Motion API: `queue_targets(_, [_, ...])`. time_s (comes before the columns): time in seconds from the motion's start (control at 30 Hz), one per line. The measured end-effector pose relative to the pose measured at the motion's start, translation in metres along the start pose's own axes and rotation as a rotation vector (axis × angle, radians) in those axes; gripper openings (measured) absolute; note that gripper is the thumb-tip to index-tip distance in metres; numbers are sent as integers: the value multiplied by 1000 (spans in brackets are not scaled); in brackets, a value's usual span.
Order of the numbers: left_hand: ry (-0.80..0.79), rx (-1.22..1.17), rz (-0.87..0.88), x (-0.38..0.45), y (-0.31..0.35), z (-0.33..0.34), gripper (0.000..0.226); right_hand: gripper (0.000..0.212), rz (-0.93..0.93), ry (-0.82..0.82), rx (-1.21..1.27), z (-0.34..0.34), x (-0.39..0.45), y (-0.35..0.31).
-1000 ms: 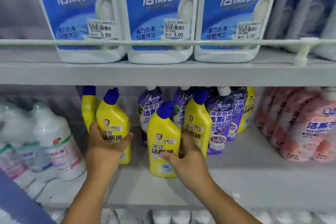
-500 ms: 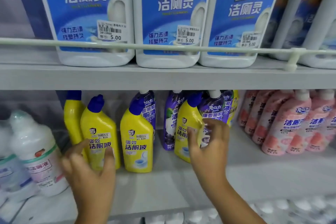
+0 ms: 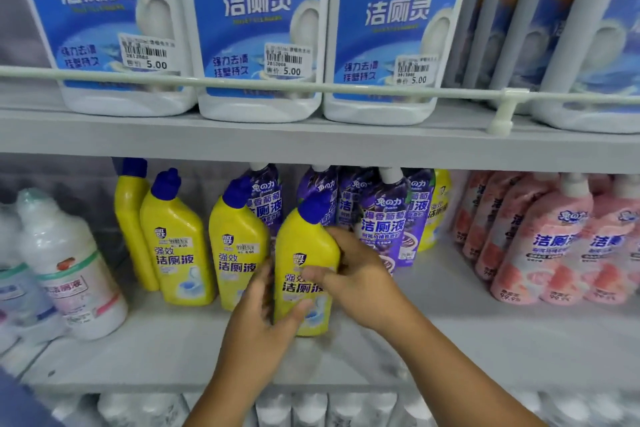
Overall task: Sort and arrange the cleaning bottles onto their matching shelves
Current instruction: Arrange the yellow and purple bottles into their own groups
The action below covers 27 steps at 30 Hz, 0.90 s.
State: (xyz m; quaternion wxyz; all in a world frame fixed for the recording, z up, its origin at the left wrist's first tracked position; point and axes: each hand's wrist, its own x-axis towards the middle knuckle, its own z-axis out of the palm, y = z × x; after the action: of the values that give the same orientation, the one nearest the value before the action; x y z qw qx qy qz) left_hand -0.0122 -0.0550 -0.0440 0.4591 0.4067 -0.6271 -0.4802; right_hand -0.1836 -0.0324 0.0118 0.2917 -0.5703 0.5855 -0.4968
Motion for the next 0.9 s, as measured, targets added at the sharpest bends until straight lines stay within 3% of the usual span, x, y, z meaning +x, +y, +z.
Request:
queue_targets(0.13, [56,31,11,-7,7,-3,51,56,-55,-146,-31,10,-4,-1])
queue_targets(0.2, [129,19,9,-12,6,-10,52,52,-140,-76,-62,6,-7,-3])
queue_targets(0.33, [307,20,11,-21,2,-44,53,35,-139,543,21,-40,-2,11])
queue_targets(0.4, [376,53,32,-23,3,-63,46,51,-44,695,-100,-69,8,29])
queue_targets(0.43, [408,91,54,-22,2,-69,42,59,15,669,-127,-77,15,36])
queue_targets(0.53, [455,259,75,-15,-3,-76,40,58,145,446,-78,-68,28,46])
queue_targets(0.6, [458,302,34,-16,-3,-74,46,66,175,441,-115,-59,33,53])
queue_targets(0.73, [739,636,200,-41,1,-36,72,65,207,407,-132,-60,29,52])
queue_targets(0.8, [556,580,351,-44,0,8,73,56,188,262,-90,-61,22,49])
queue_targets(0.9, [183,314,184,-23,14,70,80,53,133,54,-93,-67,9,43])
